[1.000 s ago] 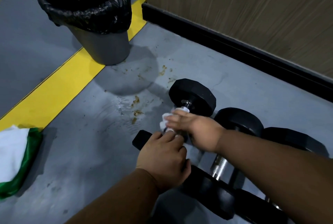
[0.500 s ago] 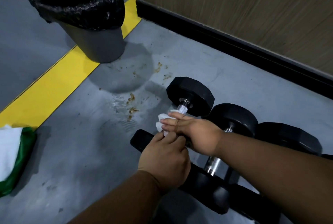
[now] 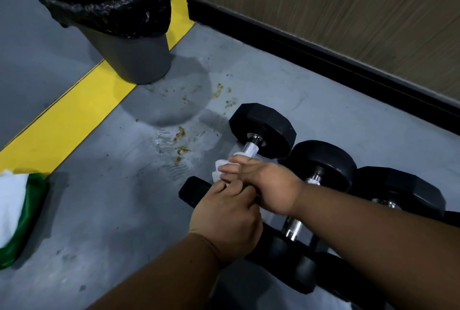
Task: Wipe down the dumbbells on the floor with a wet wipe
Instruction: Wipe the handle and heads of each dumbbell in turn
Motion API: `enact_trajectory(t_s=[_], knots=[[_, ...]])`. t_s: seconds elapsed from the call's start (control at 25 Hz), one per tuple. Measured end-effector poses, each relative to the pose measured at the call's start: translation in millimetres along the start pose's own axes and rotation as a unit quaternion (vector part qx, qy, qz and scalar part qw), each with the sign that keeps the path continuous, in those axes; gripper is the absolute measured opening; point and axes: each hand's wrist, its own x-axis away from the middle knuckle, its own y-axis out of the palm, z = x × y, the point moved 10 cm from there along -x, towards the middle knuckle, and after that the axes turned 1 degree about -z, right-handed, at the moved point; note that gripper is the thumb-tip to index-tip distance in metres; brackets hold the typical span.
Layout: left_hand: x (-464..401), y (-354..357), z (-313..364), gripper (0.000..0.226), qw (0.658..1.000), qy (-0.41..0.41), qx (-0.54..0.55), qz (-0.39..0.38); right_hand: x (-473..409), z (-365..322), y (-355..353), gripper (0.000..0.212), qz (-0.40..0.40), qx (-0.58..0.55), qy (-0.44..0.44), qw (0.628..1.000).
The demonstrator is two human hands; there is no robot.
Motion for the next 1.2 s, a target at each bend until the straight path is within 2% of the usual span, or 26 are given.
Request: enact_trajectory(t_s=[0.08, 0.2, 0.32, 0.48, 0.6, 0.68, 0.76, 0.84, 0.88, 0.96, 1.04, 1.12, 1.2], knots=[[1.7, 1.6, -2.0, 0.026, 1.0, 0.003, 0.0, -0.001, -5.2, 23.8, -16.9, 0.06, -0.008, -0.004, 0.059, 0.998], [3.5, 3.6, -0.7, 0.028, 1.0, 0.009, 0.005, -0.008, -2.2, 42.2, -35.9, 0.063, 0.067, 0.009, 0.139, 0.988], [2.4, 3.7, -0.7, 0.023, 1.0, 0.006, 0.015, -0.01, -1.6, 15.6, -8.9, 0.052, 0.064, 0.05, 0.116, 0.99], [3.2, 2.5, -0.5, 0.02, 0.999, -0.001, 0.032, -0.023, 0.2, 4.7, -13.4, 0.035, 0.126, 0.007, 0.101, 0.987], [1.6, -1.3, -5.0, 0.021, 0.992, -0.026, 0.105, -0.07, -2.9, 8.9, -27.8, 0.034, 0.153, -0.026, 0.123, 0.98], [-1.0, -12.8, -17.2, 0.019, 0.977, -0.063, 0.191, -0.072, 3.8, 12.5, -55.3, 0.032, 0.229, -0.081, 0.184, 0.952], [-2.5, -24.9, -49.0, 0.021, 0.943, -0.174, 0.279, -0.051, 14.4, 0.2, -92.2, 0.034, 0.344, -0.079, 0.208, 0.912], [0.5, -45.8, -93.3, 0.032, 0.903, -0.3, 0.307, 0.002, 6.2, -29.9, -124.2, 0.034, 0.418, -0.071, 0.176, 0.888], [0.9, -60.9, -111.8, 0.041, 0.888, -0.33, 0.317, 0.041, -3.4, -49.3, -136.0, 0.034, 0.438, -0.067, 0.149, 0.884], [-4.5, -93.4, -136.1, 0.058, 0.88, -0.326, 0.336, 0.08, -24.7, -89.2, -154.8, 0.032, 0.454, -0.073, 0.093, 0.883], [-10.1, -132.0, -149.8, 0.038, 0.892, -0.282, 0.327, 0.13, -41.4, -119.5, -172.8, 0.027, 0.462, -0.095, 0.053, 0.88], [-8.6, -170.9, -163.9, 0.015, 0.888, -0.272, 0.327, 0.177, -52.4, -148.8, -196.0, 0.025, 0.478, -0.115, 0.009, 0.871], [-10.2, -213.1, -177.9, 0.013, 0.878, -0.268, 0.334, 0.215, -61.0, -183.6, -226.0, 0.027, 0.49, -0.1, -0.043, 0.865]])
